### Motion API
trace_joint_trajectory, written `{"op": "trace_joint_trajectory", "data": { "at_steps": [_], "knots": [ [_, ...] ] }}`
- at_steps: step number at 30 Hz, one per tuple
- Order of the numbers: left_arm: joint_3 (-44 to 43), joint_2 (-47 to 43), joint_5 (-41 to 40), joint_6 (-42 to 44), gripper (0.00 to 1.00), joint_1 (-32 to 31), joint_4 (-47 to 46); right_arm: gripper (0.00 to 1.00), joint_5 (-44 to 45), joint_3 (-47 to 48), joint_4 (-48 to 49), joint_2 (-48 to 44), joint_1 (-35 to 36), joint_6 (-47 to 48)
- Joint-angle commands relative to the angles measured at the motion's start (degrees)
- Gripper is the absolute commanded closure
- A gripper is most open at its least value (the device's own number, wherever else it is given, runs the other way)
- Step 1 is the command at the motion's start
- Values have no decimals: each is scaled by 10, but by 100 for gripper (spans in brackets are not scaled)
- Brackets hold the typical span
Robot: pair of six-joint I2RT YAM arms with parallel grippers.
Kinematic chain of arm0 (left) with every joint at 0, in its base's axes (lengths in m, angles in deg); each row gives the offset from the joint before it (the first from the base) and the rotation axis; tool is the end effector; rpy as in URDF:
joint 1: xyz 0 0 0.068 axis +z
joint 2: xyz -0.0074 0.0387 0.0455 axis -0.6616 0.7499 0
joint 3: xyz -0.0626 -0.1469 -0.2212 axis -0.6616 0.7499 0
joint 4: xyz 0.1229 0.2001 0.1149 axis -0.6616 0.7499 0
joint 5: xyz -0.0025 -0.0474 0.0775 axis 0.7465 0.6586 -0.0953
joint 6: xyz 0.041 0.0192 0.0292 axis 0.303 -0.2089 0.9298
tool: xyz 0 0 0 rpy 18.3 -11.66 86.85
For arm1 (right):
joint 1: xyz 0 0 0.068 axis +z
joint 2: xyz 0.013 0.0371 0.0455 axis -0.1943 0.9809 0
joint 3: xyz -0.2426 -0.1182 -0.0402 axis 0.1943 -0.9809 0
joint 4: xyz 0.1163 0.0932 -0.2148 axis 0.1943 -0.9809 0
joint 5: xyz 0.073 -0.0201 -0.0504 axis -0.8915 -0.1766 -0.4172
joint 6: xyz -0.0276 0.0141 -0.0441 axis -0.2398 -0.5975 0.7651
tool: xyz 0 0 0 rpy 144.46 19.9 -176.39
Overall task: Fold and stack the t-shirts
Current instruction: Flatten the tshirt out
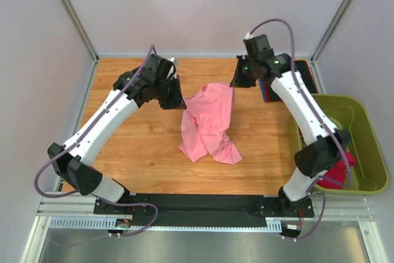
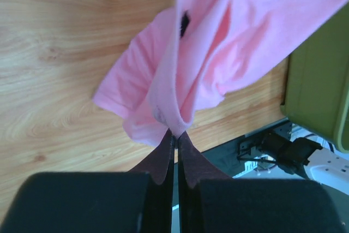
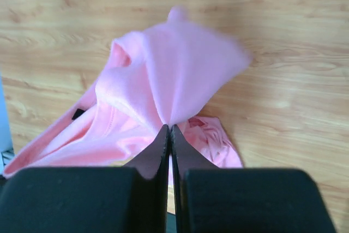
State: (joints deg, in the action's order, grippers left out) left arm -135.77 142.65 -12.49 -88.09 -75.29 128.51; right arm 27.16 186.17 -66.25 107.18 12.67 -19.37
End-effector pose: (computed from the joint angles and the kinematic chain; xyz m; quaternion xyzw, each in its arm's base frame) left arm 0.2512 -0.1749 0.3793 -0.0237 0.9397 -0.2556 0.2259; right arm 0.3289 0.1493 0.3765 0.0175 0.9461 0.1806 0.2684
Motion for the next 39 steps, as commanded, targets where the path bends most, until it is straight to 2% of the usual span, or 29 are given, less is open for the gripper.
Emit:
{"op": "trace_joint_trajectory", "data": {
  "at_steps": [1, 4, 6, 7, 8, 9, 10, 11, 13, 14, 17, 19, 24, 26, 27, 30, 35, 39],
  "knots": [
    [-30, -35, -20, 24, 100, 2, 96, 100, 64, 17, -116, -70, 5, -18],
    [26, -70, -12, 22, 100, 1, 112, 100, 45, -91, -106, -117, 26, -44],
    [121, -93, -3, 15, 100, 1, 97, 100, 42, -174, -85, -177, 40, -64],
    [159, -114, 3, 8, 100, 1, 86, 100, 35, -271, -43, -202, 52, -74],
    [197, -125, 6, 5, 100, 1, 66, 100, 26, -319, -21, -238, 56, -83],
    [267, -134, 18, 1, 100, 1, 54, 97, 7, -364, 2, -253, 59, -95],
    [301, -149, 24, -2, 100, 1, 41, 94, -2, -450, 41, -264, 62, -120],
    [357, -155, 28, -8, 100, 1, 17, 85, -10, -480, 56, -273, 64, -129],
    [399, -166, 35, -13, 100, 1, -2, 72, -21, -524, 78, -284, 63, -141],
    [426, -166, 34, -15, 100, 1, -14, 62, -10, -531, 78, -282, 63, -139],
    [456, -153, 36, -17, 100, 1, -31, 55, 17, -478, 63, -250, 62, -100],
    [453, -132, 43, -19, 85, 1, -24, 55, 41, -441, 53, -204, 52, -79],
    [405, -121, 27, -15, 61, 1, -6, 53, 13, -380, 110, -124, 5, -25],
    [388, -117, 14, -15, 57, 1, -3, 53, 1, -363, 107, -82, -21, -29],
    [381, -113, 12, -15, 52, 1, 0, 53, 4, -354, 94, -69, -27, -41],
    [334, -90, 6, -1, 49, 1, 14, 55, 38, -334, 36, -33, -52, -60],
    [259, -51, 12, 26, 48, 1, 8, 56, 113, -355, -16, -24, -103, -156],
    [262, -34, 48, 20, 47, 1, -16, 56, 163, -339, -47, 5, -110, -192]
  ]
}}
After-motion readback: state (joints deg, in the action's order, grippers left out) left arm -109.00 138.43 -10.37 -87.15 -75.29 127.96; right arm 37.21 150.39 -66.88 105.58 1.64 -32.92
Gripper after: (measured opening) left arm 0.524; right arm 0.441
